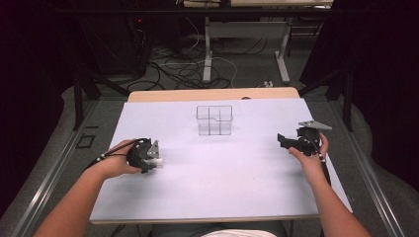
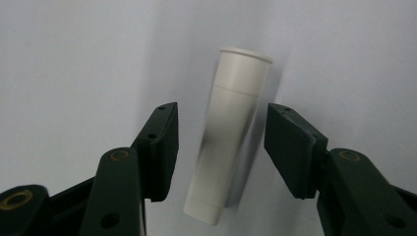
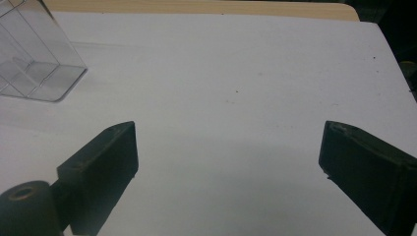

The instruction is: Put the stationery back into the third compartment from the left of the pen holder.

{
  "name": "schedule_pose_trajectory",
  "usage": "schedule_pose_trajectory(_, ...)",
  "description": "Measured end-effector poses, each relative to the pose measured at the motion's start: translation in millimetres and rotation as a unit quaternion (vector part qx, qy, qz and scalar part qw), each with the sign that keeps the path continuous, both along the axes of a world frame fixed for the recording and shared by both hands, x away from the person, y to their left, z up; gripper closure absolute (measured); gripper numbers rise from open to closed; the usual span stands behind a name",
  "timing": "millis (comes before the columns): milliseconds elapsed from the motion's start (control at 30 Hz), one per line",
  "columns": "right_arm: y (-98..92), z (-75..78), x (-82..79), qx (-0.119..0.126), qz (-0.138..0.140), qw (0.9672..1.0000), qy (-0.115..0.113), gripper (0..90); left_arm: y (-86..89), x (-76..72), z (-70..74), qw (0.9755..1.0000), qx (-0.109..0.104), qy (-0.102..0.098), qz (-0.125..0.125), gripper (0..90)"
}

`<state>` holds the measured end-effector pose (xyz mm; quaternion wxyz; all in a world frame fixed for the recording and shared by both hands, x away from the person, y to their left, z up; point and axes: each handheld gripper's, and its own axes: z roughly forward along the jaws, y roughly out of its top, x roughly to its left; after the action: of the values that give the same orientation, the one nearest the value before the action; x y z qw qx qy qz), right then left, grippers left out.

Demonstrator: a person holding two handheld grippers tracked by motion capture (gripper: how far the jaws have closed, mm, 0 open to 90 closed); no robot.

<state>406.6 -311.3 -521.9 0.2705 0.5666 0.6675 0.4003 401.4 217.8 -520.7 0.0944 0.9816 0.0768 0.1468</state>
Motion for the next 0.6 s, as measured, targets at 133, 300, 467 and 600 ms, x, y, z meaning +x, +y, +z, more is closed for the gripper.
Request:
schedule_pose_trajectory(133, 0.3, 0.2, -0.7, 0.001, -0.001, 1.0000, 0.000, 7.4, -0.1, 0.3, -1.2, 1.0000, 0.007, 0.000, -0.004, 49.0)
schedule_pose_trajectory(300, -0.7, -0.5, -0.4, -0.003, 0.000, 1.0000, -0.001, 7.4, -1.3, 1.8, -1.9, 0.9998, 0.015, 0.000, -0.009, 51.6)
schedule_pose_trajectory(467, -1.8, -0.3, -0.8, -0.002, -0.001, 1.0000, -0.001, 7.4, -3.6, 2.1, -3.0, 0.9996, 0.024, 0.001, -0.012, 54.2)
schedule_pose_trajectory(600, -2.1, -0.4, -1.0, -0.003, -0.001, 1.0000, 0.001, 7.4, -4.9, 2.1, -4.4, 0.9995, 0.027, 0.004, -0.013, 57.3)
